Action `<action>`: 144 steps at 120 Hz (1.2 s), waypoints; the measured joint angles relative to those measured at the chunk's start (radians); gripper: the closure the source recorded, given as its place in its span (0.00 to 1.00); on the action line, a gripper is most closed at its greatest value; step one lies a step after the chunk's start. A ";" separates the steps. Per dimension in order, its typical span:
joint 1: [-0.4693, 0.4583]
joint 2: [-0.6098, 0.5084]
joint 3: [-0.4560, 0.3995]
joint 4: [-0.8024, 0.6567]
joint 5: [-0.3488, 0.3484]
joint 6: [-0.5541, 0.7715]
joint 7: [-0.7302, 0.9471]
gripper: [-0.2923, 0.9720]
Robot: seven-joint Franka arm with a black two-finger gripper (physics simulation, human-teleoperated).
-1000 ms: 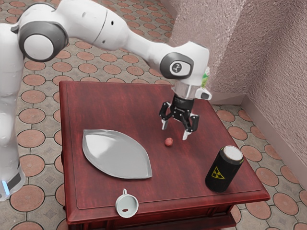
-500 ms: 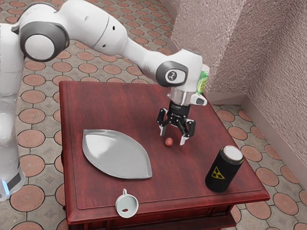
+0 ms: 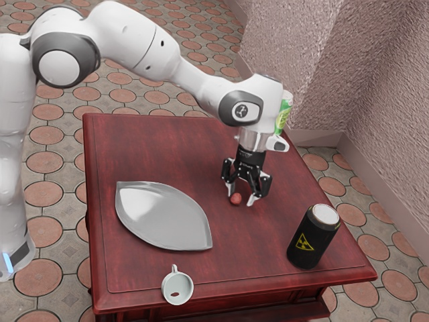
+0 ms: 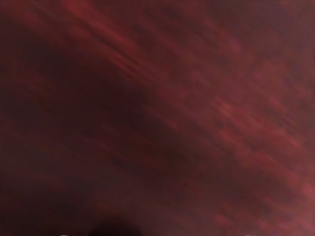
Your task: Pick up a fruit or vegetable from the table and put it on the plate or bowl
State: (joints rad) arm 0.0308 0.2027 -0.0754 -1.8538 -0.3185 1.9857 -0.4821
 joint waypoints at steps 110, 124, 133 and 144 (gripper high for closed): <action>-0.006 -0.008 0.016 -0.010 0.009 0.003 -0.021 0.57; -0.005 -0.005 0.016 -0.010 0.009 0.003 -0.024 0.58; -0.004 -0.002 0.016 -0.010 0.009 0.003 -0.025 0.58; -0.004 -0.002 0.016 -0.010 0.009 0.003 -0.027 0.61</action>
State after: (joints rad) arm 0.0266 0.2007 -0.0598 -1.8634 -0.3092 1.9889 -0.5091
